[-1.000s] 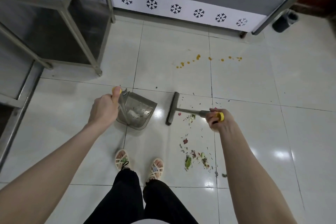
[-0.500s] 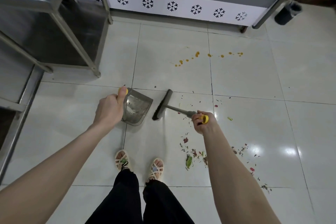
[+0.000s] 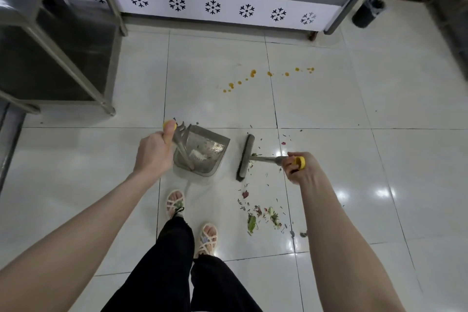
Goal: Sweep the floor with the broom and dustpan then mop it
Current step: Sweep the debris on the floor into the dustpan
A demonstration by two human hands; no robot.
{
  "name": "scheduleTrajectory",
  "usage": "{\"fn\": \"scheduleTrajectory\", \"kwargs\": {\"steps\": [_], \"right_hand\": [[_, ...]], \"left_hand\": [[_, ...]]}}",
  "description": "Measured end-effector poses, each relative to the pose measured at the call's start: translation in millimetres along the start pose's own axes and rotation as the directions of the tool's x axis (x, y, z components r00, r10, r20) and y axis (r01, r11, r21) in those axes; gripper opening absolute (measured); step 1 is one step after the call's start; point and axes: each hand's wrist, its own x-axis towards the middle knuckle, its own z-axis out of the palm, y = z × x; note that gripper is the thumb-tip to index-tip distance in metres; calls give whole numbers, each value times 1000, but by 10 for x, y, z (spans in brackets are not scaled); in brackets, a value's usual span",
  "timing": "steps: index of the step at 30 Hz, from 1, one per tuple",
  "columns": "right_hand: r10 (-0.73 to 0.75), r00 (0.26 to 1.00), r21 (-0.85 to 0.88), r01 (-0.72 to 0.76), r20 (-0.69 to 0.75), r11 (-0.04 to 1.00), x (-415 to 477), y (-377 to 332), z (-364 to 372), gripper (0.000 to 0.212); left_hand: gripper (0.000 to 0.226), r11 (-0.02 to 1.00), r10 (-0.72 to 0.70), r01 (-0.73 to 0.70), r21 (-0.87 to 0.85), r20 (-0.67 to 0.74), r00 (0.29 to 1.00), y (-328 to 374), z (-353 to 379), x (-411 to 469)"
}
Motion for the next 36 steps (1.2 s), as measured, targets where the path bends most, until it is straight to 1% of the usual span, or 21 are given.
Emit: {"fn": "scheduleTrajectory", "kwargs": {"steps": [2, 3, 5, 10, 14, 18, 21, 25, 29, 32, 36], "right_hand": [[12, 1000, -69, -11, 13, 998, 9, -103, 145, 21], [21, 1000, -74, -19, 20, 997, 12, -142, 187, 14], [43, 998, -79, -39, 49, 996, 39, -222, 395, 10], [63, 994, -162, -47, 91, 986, 156, -251, 1146, 12], [58, 993, -262, -29, 104, 965, 262, -254, 1918, 11], [60, 991, -310, -19, 124, 951, 366, -248, 2577, 16], [65, 985, -344, -7, 158, 939, 462, -241, 3001, 20], [53, 985, -386, 15, 166, 922, 584, -273, 3494, 19], [69, 984, -465, 14, 162, 885, 729, -332, 4027, 17], [61, 985, -531, 35, 162, 847, 874, -397, 4423, 14], [91, 981, -616, 34, 170, 787, 1139, -562, 5030, 11]], "left_hand": [[74, 1000, -16, 16, -13, 4, 1000, 50, -52, 138], [74, 1000, -19, 19, -17, 9, 1000, 65, -73, 186], [76, 1000, -19, 19, -25, 9, 1000, 91, -161, 381], [74, 999, -14, 13, -48, -21, 1000, 134, -492, 959], [70, 995, -67, 67, -76, -2, 998, 92, -794, 1461], [74, 990, -77, 78, -116, 11, 997, 20, -1016, 1900], [79, 988, -94, 92, -128, -13, 995, -31, -1203, 2177], [82, 986, -113, 105, -127, -53, 992, -74, -1420, 2477], [79, 988, -130, 120, -99, -108, 986, -132, -1591, 2817], [75, 982, -170, 157, -109, -129, 977, -132, -1666, 3060], [71, 968, -230, 209, -138, -157, 960, -84, -1709, 3477]]}}
